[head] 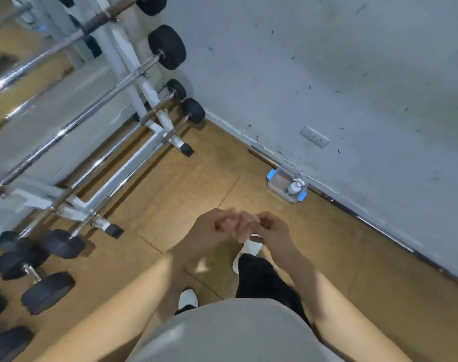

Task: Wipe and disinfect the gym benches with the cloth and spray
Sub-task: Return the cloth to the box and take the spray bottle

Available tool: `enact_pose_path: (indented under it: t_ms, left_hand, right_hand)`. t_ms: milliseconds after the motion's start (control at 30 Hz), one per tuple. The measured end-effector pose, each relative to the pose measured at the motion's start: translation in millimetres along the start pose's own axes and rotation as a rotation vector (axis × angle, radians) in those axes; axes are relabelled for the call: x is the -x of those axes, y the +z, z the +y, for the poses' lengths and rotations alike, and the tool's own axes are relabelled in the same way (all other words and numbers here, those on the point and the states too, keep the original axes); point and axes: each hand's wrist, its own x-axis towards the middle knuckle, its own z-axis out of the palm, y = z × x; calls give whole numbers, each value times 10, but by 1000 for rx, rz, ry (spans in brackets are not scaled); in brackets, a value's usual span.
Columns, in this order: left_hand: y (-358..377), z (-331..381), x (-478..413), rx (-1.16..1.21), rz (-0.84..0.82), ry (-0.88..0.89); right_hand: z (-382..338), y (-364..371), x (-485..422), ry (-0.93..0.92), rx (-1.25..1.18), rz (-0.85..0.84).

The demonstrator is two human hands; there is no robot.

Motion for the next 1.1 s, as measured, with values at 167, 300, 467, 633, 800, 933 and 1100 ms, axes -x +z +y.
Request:
enact_pose_path:
  t_ms: [167,300,467,633,800,933,1100]
  left_hand:
    - [422,492,-1048,-88,-60,5]
    - [616,554,-1925,-102,-83,-84]
    - [799,407,-2973,-111,-158,-131]
    - [1027,-60,-4003,-22,-197,-305]
    - [1266,-838,-4855,-94,-264,-358]
    - [1373,-1459,-5354,-160,-279,-350]
    - [1496,-1837,-5722,-180,-271,-379]
  right_hand:
    - [-323,-554,-660,79,-215,15]
    - [-470,-1063,-1261,107,-238,-10]
    - [-217,-1669,-2317,173,-167,76]
    - [729,-2097,-3833,238,274,218]
    - [1863,-2331,-5237,412,454,323]
    - [2604,-2414,-6103,487,580,313]
    - [3120,-2481,-6607,520,661,396]
